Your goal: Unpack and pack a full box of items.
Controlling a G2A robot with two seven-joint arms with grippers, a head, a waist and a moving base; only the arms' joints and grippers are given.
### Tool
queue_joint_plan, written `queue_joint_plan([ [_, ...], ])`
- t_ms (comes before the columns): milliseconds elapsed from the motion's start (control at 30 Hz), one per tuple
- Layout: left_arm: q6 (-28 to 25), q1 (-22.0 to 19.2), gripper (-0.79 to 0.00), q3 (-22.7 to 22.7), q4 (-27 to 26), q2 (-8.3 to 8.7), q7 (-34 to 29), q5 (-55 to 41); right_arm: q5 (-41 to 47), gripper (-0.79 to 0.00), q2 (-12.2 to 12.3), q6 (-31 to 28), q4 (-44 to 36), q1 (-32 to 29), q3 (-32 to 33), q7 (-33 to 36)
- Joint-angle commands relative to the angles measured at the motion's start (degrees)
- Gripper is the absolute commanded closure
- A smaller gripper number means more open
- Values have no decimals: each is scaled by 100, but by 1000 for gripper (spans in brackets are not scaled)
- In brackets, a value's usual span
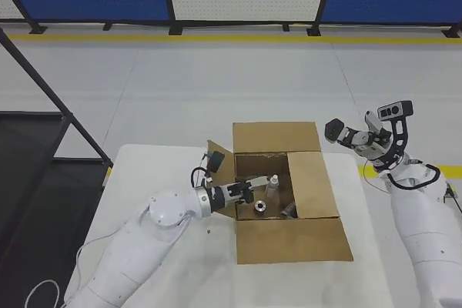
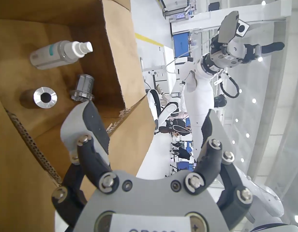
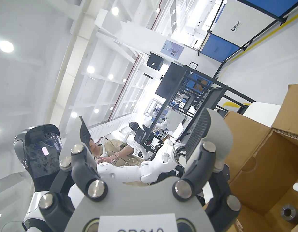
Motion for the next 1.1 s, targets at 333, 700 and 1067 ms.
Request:
queue_joint_plan([
  [333,-387,1403,-785,-1678,-1394,408,728,380,-890,-785,225,919,-315,-127,-17,92],
  [700,-899,3071,-785,-3408,-2529,646,1198,-147,-1618,-785,386,1044,-152,-126,101,-130],
  [1067,-925,3146,-785,-3444,-2596,639,1226,-274,-2859,-785,502,1083,-264,-160,-224,-252],
])
